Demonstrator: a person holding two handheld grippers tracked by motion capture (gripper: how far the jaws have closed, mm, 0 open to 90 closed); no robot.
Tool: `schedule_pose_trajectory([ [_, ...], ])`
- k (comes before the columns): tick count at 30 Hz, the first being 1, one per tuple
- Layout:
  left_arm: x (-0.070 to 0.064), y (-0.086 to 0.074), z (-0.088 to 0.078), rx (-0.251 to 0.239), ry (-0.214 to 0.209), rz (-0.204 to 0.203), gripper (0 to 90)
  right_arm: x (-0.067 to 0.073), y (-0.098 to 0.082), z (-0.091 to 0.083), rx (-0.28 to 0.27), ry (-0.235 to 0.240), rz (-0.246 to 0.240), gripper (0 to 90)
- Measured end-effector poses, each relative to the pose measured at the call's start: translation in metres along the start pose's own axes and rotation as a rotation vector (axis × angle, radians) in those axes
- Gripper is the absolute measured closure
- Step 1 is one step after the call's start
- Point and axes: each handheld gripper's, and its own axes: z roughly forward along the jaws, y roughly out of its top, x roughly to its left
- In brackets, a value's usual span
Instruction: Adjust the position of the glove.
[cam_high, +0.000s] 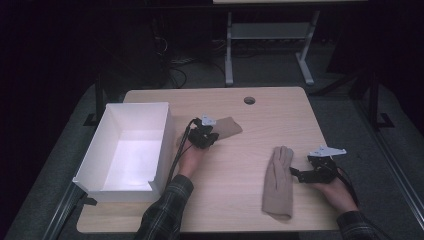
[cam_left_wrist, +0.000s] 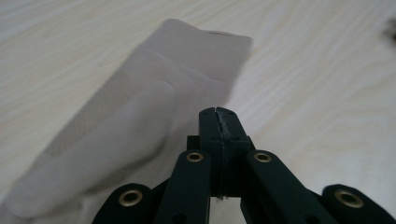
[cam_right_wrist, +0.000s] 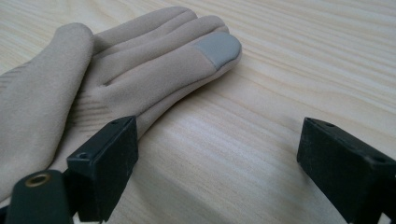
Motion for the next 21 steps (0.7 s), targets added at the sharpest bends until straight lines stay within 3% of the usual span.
schedule_pose_trajectory([
  [4,0.005,0.0,0.006,0.012,0.024,0.009,89.7,0.0,0.0,0.0,0.001,0.001,0.003,12.2],
  [5,0.009,-0.002,0.011,0.006,0.025,-0.017,89.7,0.001,0.0,0.0,0.001,0.002,0.004,12.3],
  [7,0.011,-0.004,0.014,0.014,0.03,-0.02,89.7,0.001,0.0,0.0,0.001,0.002,0.003,12.3],
  [8,0.015,-0.008,0.018,0.042,0.022,-0.027,89.8,0.001,0.0,0.0,0.001,0.002,0.003,12.6],
  [11,0.017,-0.009,0.018,0.034,0.011,-0.044,89.8,0.001,0.0,0.0,0.0,0.003,0.001,12.7],
  [21,0.007,-0.014,0.009,0.052,-0.021,-0.052,89.9,0.001,0.0,0.0,0.0,0.002,-0.003,12.8],
])
